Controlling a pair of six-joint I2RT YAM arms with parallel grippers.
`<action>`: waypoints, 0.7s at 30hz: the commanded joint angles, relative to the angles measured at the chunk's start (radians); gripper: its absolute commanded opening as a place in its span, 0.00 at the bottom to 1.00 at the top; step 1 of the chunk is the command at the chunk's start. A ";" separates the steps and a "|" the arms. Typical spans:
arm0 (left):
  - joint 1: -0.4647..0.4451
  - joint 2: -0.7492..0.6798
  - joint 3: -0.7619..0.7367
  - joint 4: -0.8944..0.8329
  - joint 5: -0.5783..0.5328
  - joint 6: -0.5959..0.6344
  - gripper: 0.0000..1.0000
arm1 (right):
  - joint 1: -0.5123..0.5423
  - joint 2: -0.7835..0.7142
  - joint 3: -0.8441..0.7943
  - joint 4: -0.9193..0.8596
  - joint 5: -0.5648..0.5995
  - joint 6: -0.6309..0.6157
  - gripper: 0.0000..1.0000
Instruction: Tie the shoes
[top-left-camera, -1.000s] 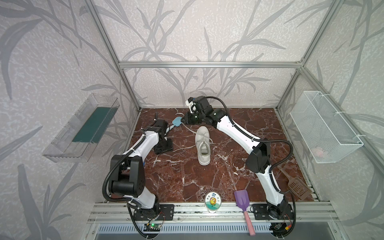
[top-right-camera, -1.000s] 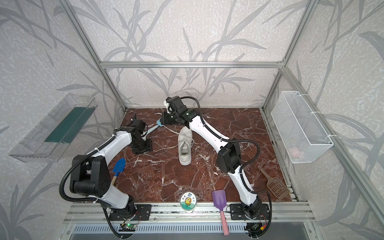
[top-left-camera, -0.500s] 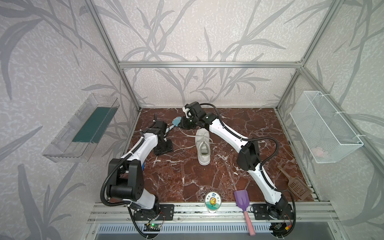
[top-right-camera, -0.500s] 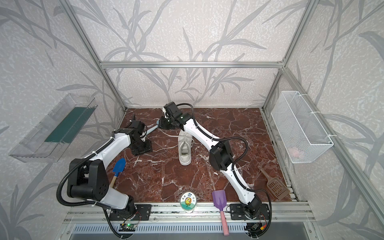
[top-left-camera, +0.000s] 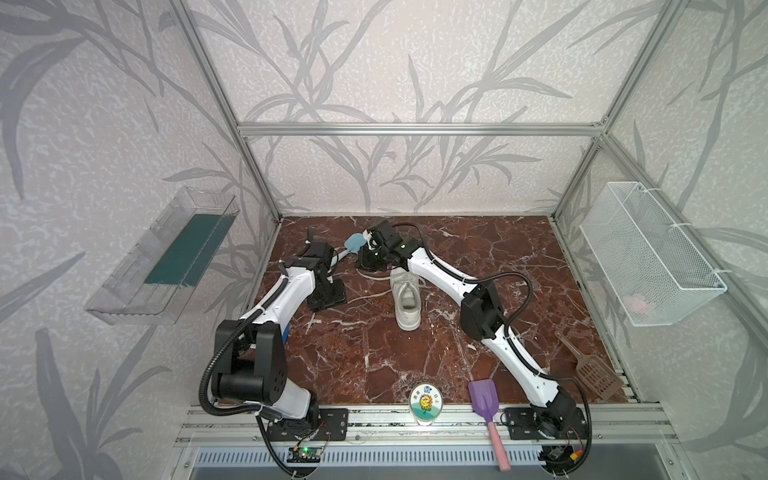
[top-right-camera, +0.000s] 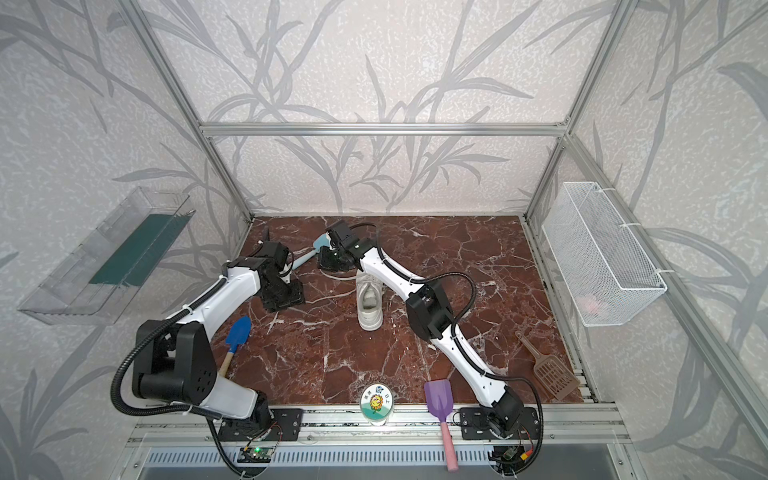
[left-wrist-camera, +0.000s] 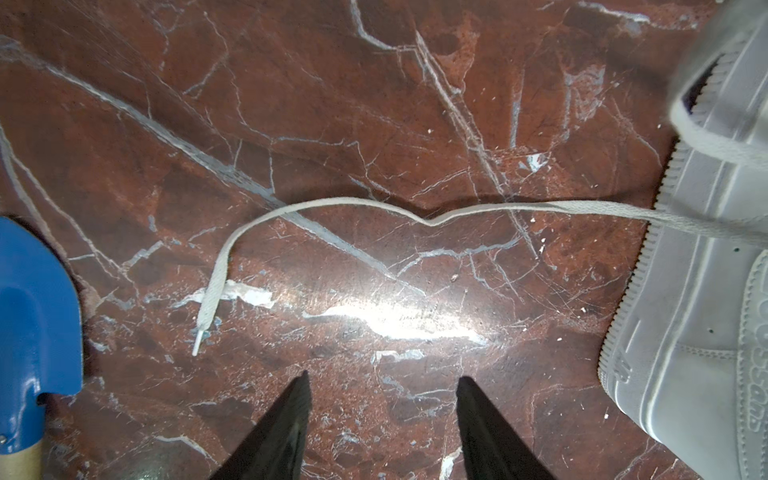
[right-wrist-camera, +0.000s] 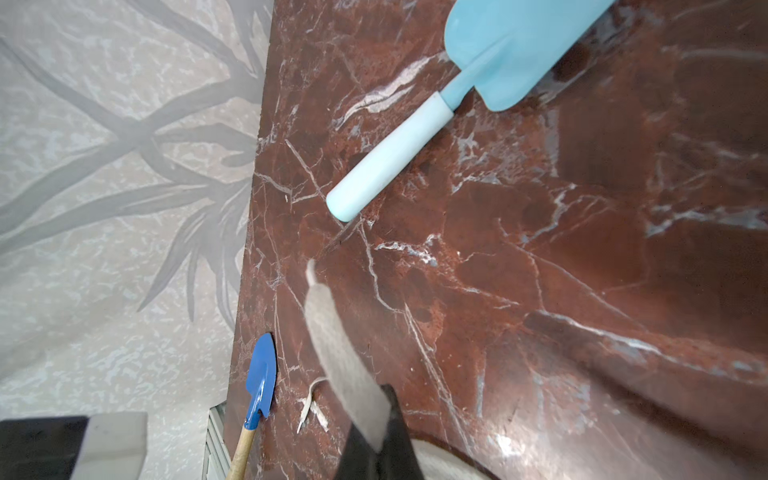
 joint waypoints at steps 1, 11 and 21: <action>0.005 -0.032 -0.013 -0.013 0.003 -0.006 0.59 | 0.005 0.040 0.064 0.007 -0.006 0.015 0.10; 0.004 -0.025 -0.016 -0.005 0.008 -0.009 0.59 | 0.004 -0.012 0.036 -0.017 0.024 -0.020 0.60; 0.004 -0.022 -0.031 0.057 0.110 0.045 0.59 | -0.020 -0.110 -0.001 -0.043 0.035 -0.073 0.69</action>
